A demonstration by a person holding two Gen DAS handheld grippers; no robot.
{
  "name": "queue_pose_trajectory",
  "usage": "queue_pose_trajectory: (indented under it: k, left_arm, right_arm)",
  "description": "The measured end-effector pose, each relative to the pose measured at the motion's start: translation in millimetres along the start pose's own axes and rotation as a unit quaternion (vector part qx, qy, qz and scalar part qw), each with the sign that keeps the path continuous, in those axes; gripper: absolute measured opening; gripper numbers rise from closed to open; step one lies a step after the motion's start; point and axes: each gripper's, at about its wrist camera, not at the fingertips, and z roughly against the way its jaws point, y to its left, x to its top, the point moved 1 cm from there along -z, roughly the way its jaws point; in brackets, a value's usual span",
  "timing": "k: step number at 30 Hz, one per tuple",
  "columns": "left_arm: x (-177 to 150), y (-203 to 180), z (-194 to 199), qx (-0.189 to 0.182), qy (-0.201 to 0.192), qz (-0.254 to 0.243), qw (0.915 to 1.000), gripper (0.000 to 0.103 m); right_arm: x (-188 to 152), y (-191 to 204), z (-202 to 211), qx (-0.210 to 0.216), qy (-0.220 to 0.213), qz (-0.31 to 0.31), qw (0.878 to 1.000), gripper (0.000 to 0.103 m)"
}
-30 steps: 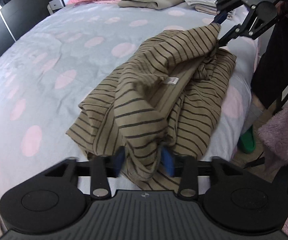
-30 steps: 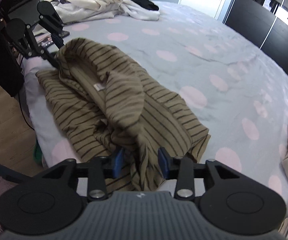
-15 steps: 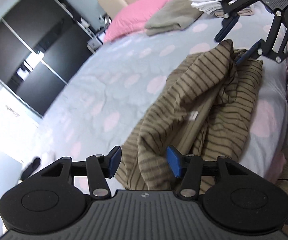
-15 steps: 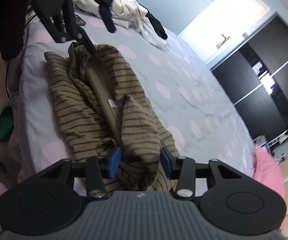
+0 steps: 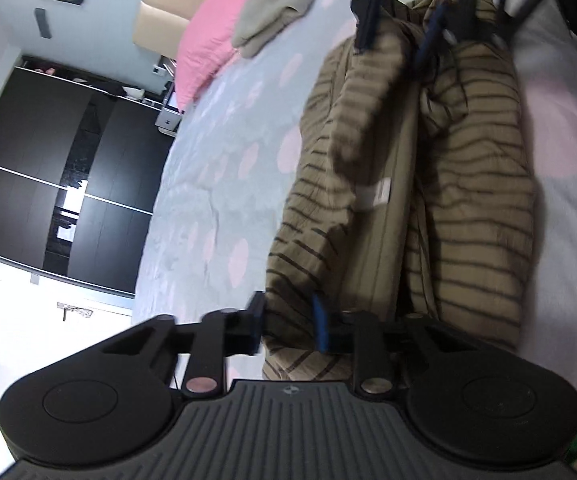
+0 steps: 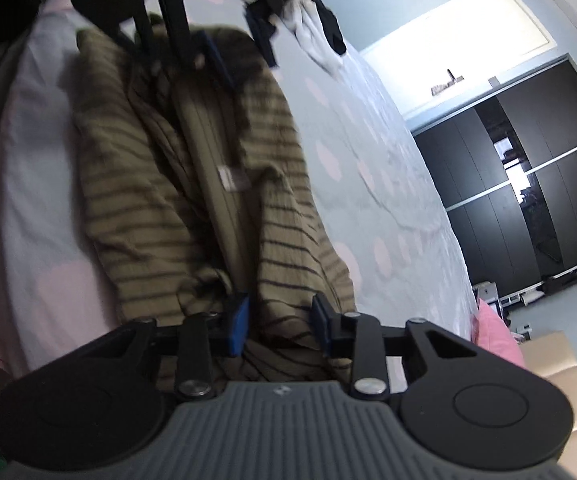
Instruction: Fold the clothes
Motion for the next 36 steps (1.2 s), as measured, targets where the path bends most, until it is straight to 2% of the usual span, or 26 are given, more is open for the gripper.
queue_pose_trajectory:
  k: [1,2,3,4,6,9,14,15,18,22,25,26,28,30,31,33,36]
  left_arm:
    - [-2,2,1,-0.007,0.002,0.009,0.9999,0.007]
    - [-3,1,3,-0.017,0.003,0.012,0.9998,0.002]
    - [-5,-1,5,-0.027,0.004,0.012,0.9996,0.002]
    - [-6,-3,8,-0.037,0.005,0.013,0.9992,0.002]
    - [-10,-7,12,-0.058,0.006,0.014,0.9982,0.001]
    - [-14,-13,20,-0.090,0.008,0.015,0.9958,0.001]
    - [-21,-24,19,-0.138,0.019,0.007,0.9902,0.001]
    - [-22,-25,19,-0.150,0.020,0.005,0.9884,0.001]
    - [-22,-37,19,-0.143,0.020,-0.036,0.9889,0.001]
    - [-24,-33,20,-0.150,0.026,-0.016,0.9882,0.001]
    - [-29,-27,28,-0.160,0.023,0.014,0.9868,0.003]
    - [-31,-24,31,-0.166,0.020,0.019,0.9857,0.005]
    - [-34,-15,37,-0.181,0.014,0.037,0.9827,0.015]
    - [-35,-5,44,-0.198,0.008,0.063,0.9782,0.038]
    - [-36,0,47,-0.206,0.005,0.075,0.9756,0.042]
    - [-36,11,52,-0.219,-0.002,0.101,0.9706,0.044]
    - [-37,32,59,-0.224,-0.016,0.163,0.9607,0.044]
  right_arm:
    - [-2,-2,0,-0.004,0.004,-0.004,1.000,0.028]
    - [-4,-6,0,-0.006,0.008,-0.014,1.000,0.016]
    - [-6,-12,2,-0.003,0.009,-0.035,0.999,0.008]
    - [-8,-20,4,0.005,0.007,-0.063,0.998,0.004]
    - [-12,-34,7,0.028,0.007,-0.110,0.994,0.004]
    - [-15,-38,8,0.067,0.011,-0.132,0.989,0.004]
    - [-15,-5,7,0.143,0.029,-0.066,0.987,0.004]
    - [-16,3,7,0.146,0.034,-0.047,0.988,0.004]
    - [-19,17,4,0.140,0.044,-0.010,0.989,0.004]
    - [-21,20,5,0.134,0.042,-0.008,0.990,0.005]
    - [-23,16,10,0.134,0.041,-0.016,0.990,0.009]
    - [-23,13,13,0.136,0.038,-0.022,0.990,0.019]
    - [-25,1,23,0.143,0.018,-0.053,0.988,0.028]
    - [-25,-13,35,0.150,-0.006,-0.089,0.985,0.037]
    - [-26,-19,40,0.148,-0.016,-0.101,0.984,0.040]
    - [-25,-30,47,0.137,-0.027,-0.119,0.983,0.044]
    - [-28,-44,48,0.124,-0.017,-0.150,0.981,0.042]
